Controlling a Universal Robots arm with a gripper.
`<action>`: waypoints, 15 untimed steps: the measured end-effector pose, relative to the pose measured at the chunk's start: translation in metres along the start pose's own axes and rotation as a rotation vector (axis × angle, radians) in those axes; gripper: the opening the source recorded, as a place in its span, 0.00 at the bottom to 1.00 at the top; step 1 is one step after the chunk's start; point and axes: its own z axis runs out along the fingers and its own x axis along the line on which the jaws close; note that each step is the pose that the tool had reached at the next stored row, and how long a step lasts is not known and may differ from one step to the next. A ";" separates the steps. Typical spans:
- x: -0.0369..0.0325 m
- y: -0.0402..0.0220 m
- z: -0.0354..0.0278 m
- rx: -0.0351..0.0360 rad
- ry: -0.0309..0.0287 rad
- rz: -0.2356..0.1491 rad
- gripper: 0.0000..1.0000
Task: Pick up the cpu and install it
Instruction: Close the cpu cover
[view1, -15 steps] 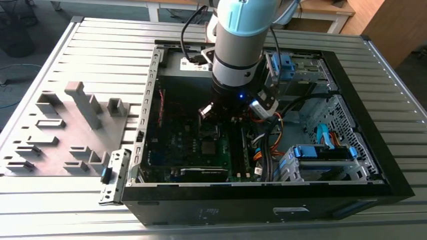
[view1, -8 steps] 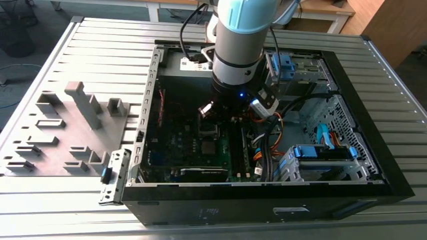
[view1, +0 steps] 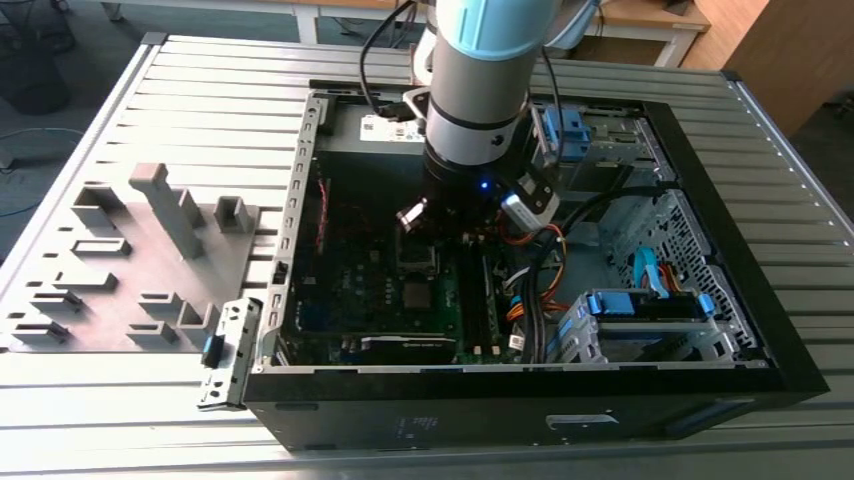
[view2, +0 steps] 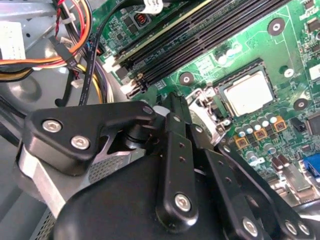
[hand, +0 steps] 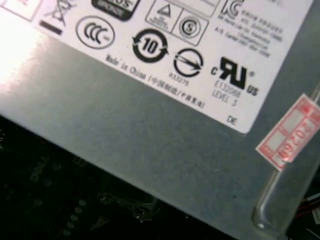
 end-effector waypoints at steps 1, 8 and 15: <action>0.0001 -0.0001 -0.0008 -0.0006 -0.0006 0.000 0.12; 0.0013 -0.0018 -0.0059 -0.0016 -0.0037 -0.003 0.12; 0.0001 -0.0006 -0.0059 -0.0017 -0.0036 -0.003 0.12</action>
